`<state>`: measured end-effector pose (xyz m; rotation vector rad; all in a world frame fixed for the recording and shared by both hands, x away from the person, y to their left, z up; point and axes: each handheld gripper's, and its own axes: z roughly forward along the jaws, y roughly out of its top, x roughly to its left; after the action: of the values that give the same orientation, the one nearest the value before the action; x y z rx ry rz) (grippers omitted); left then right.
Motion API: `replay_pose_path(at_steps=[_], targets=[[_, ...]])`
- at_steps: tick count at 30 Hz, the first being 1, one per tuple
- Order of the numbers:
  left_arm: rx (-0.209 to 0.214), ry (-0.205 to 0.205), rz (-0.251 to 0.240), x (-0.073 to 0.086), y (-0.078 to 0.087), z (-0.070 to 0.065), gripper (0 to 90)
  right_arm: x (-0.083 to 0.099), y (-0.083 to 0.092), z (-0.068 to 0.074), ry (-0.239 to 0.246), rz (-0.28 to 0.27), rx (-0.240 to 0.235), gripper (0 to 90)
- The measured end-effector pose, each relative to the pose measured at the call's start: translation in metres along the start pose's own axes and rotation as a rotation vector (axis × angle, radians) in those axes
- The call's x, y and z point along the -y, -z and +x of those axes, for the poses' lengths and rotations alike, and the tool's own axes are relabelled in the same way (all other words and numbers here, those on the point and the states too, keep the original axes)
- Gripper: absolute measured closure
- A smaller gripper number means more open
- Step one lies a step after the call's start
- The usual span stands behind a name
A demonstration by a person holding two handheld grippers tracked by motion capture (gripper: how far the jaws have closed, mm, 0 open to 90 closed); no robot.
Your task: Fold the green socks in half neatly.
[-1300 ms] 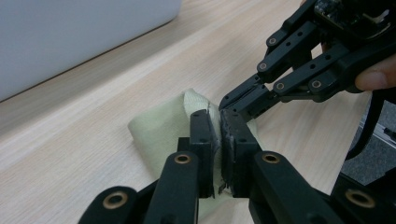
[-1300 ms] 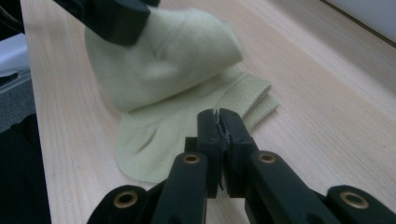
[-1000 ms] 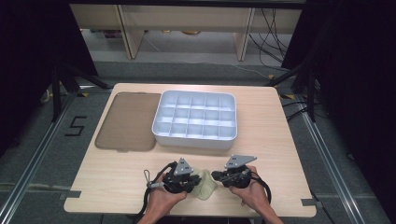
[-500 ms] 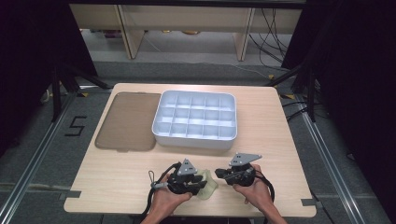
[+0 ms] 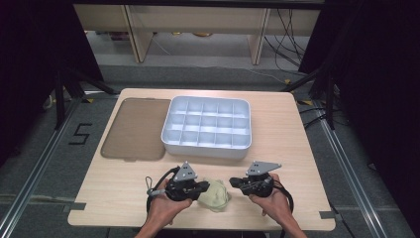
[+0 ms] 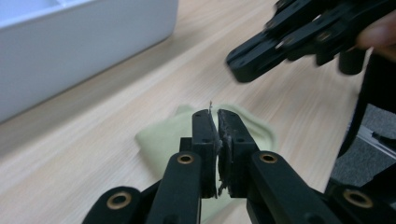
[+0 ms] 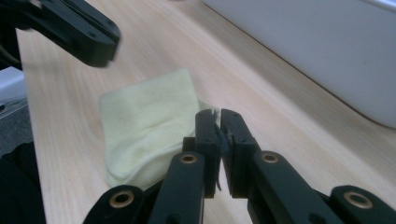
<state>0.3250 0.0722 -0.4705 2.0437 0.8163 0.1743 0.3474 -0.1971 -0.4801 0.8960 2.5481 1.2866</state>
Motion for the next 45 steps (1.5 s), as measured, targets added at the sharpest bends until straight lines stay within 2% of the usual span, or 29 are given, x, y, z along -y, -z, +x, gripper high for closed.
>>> replay_pose_path(at_steps=[1,3,5,6,7,8,10,11,13,14,15,17,18,19,23,24,26,27,28,29,31,36,37,38,39,40,41,44,45], targets=[[-0.006,-0.011,0.032,0.006,-0.002,0.005,85.3,-0.002,-0.001,0.004,0.012,-0.007,-0.011,85.9],[-0.005,-0.018,0.056,0.011,-0.006,0.006,85.5,-0.004,-0.002,0.008,0.021,0.001,-0.025,85.9],[-0.009,-0.006,0.073,0.015,-0.01,0.006,85.6,-0.004,-0.006,0.012,0.041,-0.005,-0.031,85.9],[-0.009,-0.006,0.073,0.015,-0.01,0.006,85.6,-0.004,-0.006,0.012,0.041,-0.005,-0.031,85.9],[-0.01,-0.012,0.083,0.017,-0.012,0.008,85.6,-0.004,-0.01,0.016,0.058,0.013,-0.051,85.9],[-0.01,-0.004,0.082,0.018,-0.013,0.008,85.6,-0.004,-0.011,0.019,0.055,0.018,-0.052,85.9],[-0.007,-0.012,0.08,0.019,-0.015,0.008,85.7,-0.004,-0.013,0.021,0.062,0.025,-0.055,85.9],[-0.022,-0.006,0.093,0.021,-0.017,0.008,85.8,-0.004,-0.016,0.026,0.073,0.039,-0.065,85.9],[-0.017,-0.016,0.104,0.023,-0.018,0.009,85.8,-0.003,-0.019,0.029,0.086,0.054,-0.071,85.9],[-0.022,-0.008,0.107,0.025,-0.02,0.009,85.9,-0.002,-0.02,0.029,0.096,0.068,-0.078,85.9],[-0.016,-0.039,0.118,0.026,-0.02,0.01,86.0,-0.001,-0.022,0.029,0.109,0.075,-0.069,85.9],[-0.026,-0.022,0.122,0.028,-0.021,0.009,86.1,0.002,-0.024,0.027,0.127,0.104,-0.06,85.9],[-0.024,-0.031,0.127,0.029,-0.022,0.01,86.1,0.002,-0.024,0.027,0.127,0.104,-0.06,85.9],[-0.02,-0.023,0.127,0.03,-0.021,0.01,86.3,0.005,-0.026,0.026,0.126,0.15,-0.046,86.2],[-0.016,-0.026,0.126,0.031,-0.021,0.009,86.4,0.007,-0.026,0.023,0.125,0.146,-0.047,87.5],[-0.012,-0.036,0.122,0.032,-0.021,0.007,86.4,0.007,-0.026,0.023,0.125,0.146,-0.047,87.5],[-0.006,-0.027,0.128,0.033,-0.02,0.002,86.4,0.007,-0.025,0.021,0.117,0.151,-0.054,87.5],[-0.011,-0.038,0.133,0.034,-0.019,-0.002,86.4,0.007,-0.026,0.019,0.131,0.146,-0.057,87.5],[-0.011,-0.038,0.133,0.034,-0.019,-0.002,86.5,0.007,-0.025,0.019,0.126,0.147,-0.05,87.4],[-0.013,-0.065,0.138,0.035,-0.019,-0.005,86.6,0.007,-0.025,0.018,0.116,0.15,-0.05,87.4],[-0.013,-0.063,0.133,0.035,-0.02,-0.007,86.8,0.004,-0.025,0.018,0.115,0.144,-0.046,87.0],[-0.022,-0.069,0.137,0.035,-0.02,-0.007,87.4,-0.009,-0.024,0.019,0.131,0.09,-0.011,87.2],[-0.017,-0.086,0.146,0.035,-0.019,-0.007,87.4,-0.011,-0.026,0.019,0.14,0.09,-0.006,87.2],[-0.017,-0.086,0.146,0.035,-0.019,-0.007,87.4,-0.011,-0.026,0.019,0.14,0.09,-0.006,87.2],[-0.019,-0.075,0.137,0.035,-0.02,-0.007,87.4,-0.01,-0.032,0.016,0.163,0.119,0.03,87.3],[-0.019,-0.075,0.137,0.035,-0.02,-0.007,87.4,-0.01,-0.032,0.016,0.163,0.119,0.03,87.3],[-0.017,-0.073,0.137,0.035,-0.02,-0.007,87.3,-0.007,-0.039,0.013,0.161,0.145,0.041,87.4],[-0.01,-0.07,0.139,0.035,-0.019,-0.007,86.3,-0.006,-0.041,0.012,0.149,0.133,0.053,87.4],[0.0,-0.028,0.12,0.033,-0.018,-0.008,85.1,-0.006,-0.038,0.012,0.136,0.125,0.058,87.3]])
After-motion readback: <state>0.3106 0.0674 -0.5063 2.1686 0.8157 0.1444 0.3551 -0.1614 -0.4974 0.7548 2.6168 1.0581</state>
